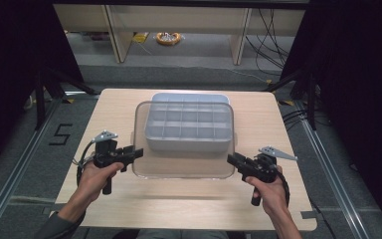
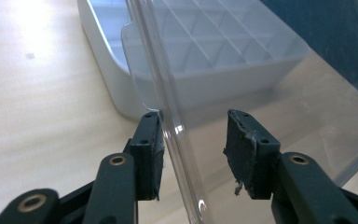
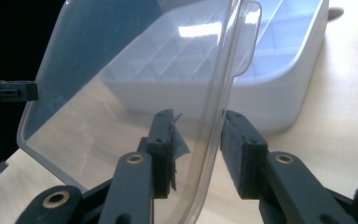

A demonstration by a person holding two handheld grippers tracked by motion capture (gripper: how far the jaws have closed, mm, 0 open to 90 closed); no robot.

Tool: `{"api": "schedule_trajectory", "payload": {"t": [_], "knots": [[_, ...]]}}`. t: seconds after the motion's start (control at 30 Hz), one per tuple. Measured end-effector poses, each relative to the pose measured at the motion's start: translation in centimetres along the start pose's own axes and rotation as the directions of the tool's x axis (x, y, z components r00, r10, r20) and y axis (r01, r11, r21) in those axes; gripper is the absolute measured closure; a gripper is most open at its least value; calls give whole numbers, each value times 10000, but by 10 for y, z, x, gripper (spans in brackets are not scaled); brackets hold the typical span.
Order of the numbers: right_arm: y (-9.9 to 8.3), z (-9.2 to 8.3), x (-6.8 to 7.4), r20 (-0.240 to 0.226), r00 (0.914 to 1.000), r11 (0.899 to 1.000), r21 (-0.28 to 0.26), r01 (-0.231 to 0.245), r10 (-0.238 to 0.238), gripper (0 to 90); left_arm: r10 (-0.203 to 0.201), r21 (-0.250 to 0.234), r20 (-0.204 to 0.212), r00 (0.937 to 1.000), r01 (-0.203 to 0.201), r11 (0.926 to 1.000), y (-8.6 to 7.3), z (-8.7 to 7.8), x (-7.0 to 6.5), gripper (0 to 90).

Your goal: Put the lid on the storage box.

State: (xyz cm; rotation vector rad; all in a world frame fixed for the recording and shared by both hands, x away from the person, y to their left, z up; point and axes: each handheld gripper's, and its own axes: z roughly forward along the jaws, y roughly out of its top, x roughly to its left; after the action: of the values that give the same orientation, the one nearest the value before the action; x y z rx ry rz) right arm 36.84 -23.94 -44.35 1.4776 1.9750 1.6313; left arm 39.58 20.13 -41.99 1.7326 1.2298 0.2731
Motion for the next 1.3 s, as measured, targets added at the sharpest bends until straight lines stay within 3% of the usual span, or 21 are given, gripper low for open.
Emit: {"api": "schedule_trajectory", "payload": {"t": [0.03,0.07,0.1,0.13,0.2,0.37,0.43,0.47,0.57,0.6,0.67,0.87,0.97,1.0,1.03,1.07,1.13,1.17,1.23,1.27,1.3], "knots": [[5,3,-3,104,9996,9996,-150,252,-251,663,-79,-15,41,10000,79,10000,5,3,1,565],[5,3,-3,104,9996,9996,-150,252,-251,663,-79,-15,41,10000,79,10000,5,3,1,564],[11,3,0,81,9999,9998,-121,-136,137,662,-100,-33,39,9999,100,9999,11,5,3,564],[23,8,-4,309,9993,9995,-233,210,-203,663,-186,-151,-14,9998,186,9997,22,12,6,565],[35,14,-4,393,9992,9996,-267,44,-34,664,-296,-231,-111,9995,294,9993,33,19,10,564],[54,28,-9,708,9970,9990,-310,321,-298,665,-317,-388,-420,9986,300,9988,55,33,15,564],[59,35,-11,842,9964,9998,-183,-69,85,663,-369,-483,-680,9970,337,9983,64,41,18,564],[63,44,-17,906,9958,9996,-216,180,-159,662,-464,-522,-725,9963,427,9977,70,47,21,565],[68,54,-23,961,9951,9995,-252,-200,224,662,-628,-550,-827,9946,584,9968,78,55,25,565],[69,56,-23,953,9938,9981,-288,-540,566,661,-725,-506,-842,9938,684,9964,79,58,25,565],[73,60,-31,1140,9934,9994,-348,-83,123,660,-783,-525,-848,9933,740,9959,81,63,26,564],[79,66,-40,1338,9876,9963,-332,-790,827,658,-902,-406,-941,9915,868,9954,82,79,25,564],[79,69,-47,1393,9887,9980,-399,-493,545,658,-946,-359,-934,9911,916,9951,81,83,26,564],[79,69,-45,1469,9850,9956,-345,-867,908,656,-1009,-351,-929,9905,980,9946,81,86,27,564],[79,71,-50,1535,9871,9985,-368,-406,458,653,-994,-358,-919,9908,965,9947,82,87,28,564],[79,71,-48,1494,9862,9971,-333,-678,720,651,-851,-209,-952,9918,835,9963,82,88,29,564],[79,72,-51,1512,9865,9978,-345,-574,620,651,-923,-236,-946,9912,905,9956,82,89,29,564],[78,75,-50,1570,9830,9954,-258,-925,954,650,-934,-174,-1017,9904,921,9956,82,91,31,564],[78,77,-54,1646,9845,9981,-249,-565,599,649,-1001,-189,-1047,9895,987,9949,81,93,32,564],[76,80,-51,1605,9813,9944,-191,-1043,1060,646,-1068,-167,-1050,9887,1056,9943,81,95,34,565],[75,82,-56,1676,9838,9979,-118,-630,641,644,-1273,-265,-1019,9866,1253,9918,80,97,34,564]]}}
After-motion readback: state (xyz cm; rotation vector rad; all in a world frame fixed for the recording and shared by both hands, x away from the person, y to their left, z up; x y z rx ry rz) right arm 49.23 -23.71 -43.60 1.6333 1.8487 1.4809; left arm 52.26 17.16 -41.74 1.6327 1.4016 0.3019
